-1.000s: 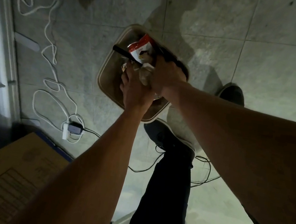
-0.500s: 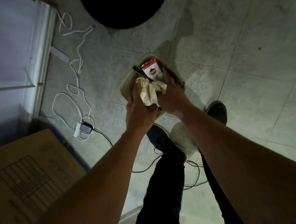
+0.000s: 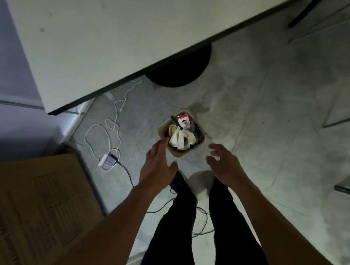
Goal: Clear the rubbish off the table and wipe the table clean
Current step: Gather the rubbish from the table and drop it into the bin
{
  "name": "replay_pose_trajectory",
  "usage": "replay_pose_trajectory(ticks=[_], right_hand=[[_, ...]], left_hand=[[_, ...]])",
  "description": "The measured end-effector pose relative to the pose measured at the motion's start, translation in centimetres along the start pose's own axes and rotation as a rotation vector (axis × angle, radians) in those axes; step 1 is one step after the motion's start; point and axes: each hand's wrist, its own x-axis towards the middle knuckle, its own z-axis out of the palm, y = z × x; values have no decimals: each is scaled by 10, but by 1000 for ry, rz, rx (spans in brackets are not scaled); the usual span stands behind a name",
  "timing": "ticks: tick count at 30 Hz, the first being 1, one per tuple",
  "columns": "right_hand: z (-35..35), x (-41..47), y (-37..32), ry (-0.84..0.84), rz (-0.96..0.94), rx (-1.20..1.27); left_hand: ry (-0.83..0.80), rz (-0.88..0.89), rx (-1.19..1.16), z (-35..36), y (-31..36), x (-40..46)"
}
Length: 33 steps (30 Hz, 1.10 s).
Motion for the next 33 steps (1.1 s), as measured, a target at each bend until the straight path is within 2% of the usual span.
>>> replay_pose_trajectory(ticks=[9,19,27,33], right_hand=[[-72,-120,-59,94,-200,-32],[-142,-148,-100,172,-426,-48],[-202,-165,-128,245,-579,-115],[-248,-164,-137,311,-620,-107]], left_hand=[[96,100,-118,-77,61,-87],[220,195,-162,-125,122,-108],[316,243,-294,-157,185,-114],[352,300,-364,-171,223,-105]])
